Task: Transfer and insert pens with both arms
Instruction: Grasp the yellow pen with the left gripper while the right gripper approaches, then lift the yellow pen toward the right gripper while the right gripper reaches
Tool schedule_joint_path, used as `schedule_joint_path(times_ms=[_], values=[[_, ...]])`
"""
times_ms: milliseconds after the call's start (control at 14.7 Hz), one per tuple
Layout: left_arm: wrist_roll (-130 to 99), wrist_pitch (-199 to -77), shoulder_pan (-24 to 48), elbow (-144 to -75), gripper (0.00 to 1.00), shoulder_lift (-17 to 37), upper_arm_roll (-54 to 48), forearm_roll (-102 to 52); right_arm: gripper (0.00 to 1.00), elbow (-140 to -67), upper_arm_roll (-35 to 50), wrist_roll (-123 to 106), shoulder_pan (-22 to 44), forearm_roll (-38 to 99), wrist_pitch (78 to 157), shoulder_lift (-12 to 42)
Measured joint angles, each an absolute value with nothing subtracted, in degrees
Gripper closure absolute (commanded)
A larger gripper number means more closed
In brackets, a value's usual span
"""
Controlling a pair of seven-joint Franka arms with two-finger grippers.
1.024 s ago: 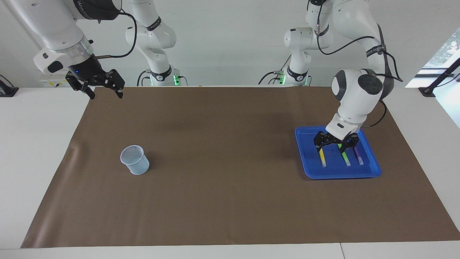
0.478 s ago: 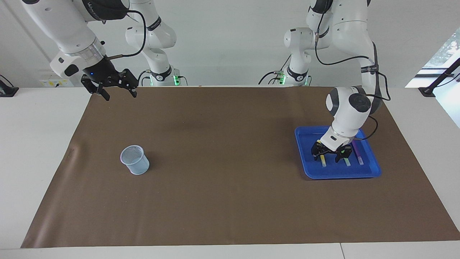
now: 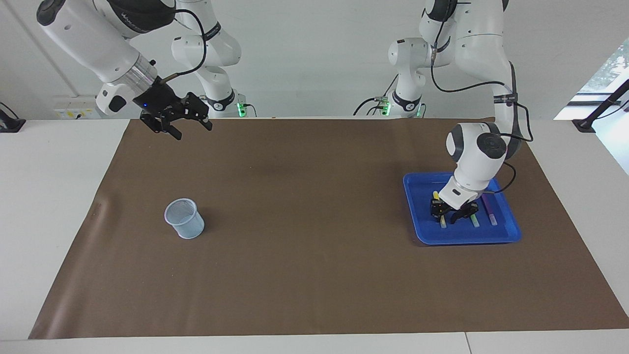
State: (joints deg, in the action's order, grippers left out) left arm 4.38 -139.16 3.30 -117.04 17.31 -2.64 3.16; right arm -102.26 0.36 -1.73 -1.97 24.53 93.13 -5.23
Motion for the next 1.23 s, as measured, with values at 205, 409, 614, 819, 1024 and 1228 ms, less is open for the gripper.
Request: schedule_joint_path(times_ms=[205,409,614,819,1024,1228], values=[[4.2,-138.8,3.3,-117.2,1.00,17.0,-2.6,3.3,0.00,-106.2,0.3,-1.7,-2.4,28.1,95.2,-7.1],[4.1,-138.1,3.3,-117.2,1.00,16.6,-2.6,3.3,0.00,-107.4,0.3,-1.7,-2.6,30.4,95.7,-7.9],[3.6,-133.6,3.3,-116.3,1.00,13.9,-2.4,3.3,0.00,-108.8,0.2,-1.1,-2.8,33.6,95.7,-8.4],[-3.0,-124.8,3.3,-112.7,1.00,9.8,-2.4,3.3,0.00,-110.0,0.2,1.0,-2.9,35.6,95.7,-9.0],[-11.9,-119.2,3.5,-109.9,1.00,7.5,-2.8,3.2,0.00,-111.2,0.2,2.4,-2.9,38.0,95.9,-9.7],[-26.4,-118.2,5.7,-109.3,1.00,6.6,-3.2,1.5,0.00,-114.1,0.2,2.6,-2.7,41.0,98.1,-11.0]])
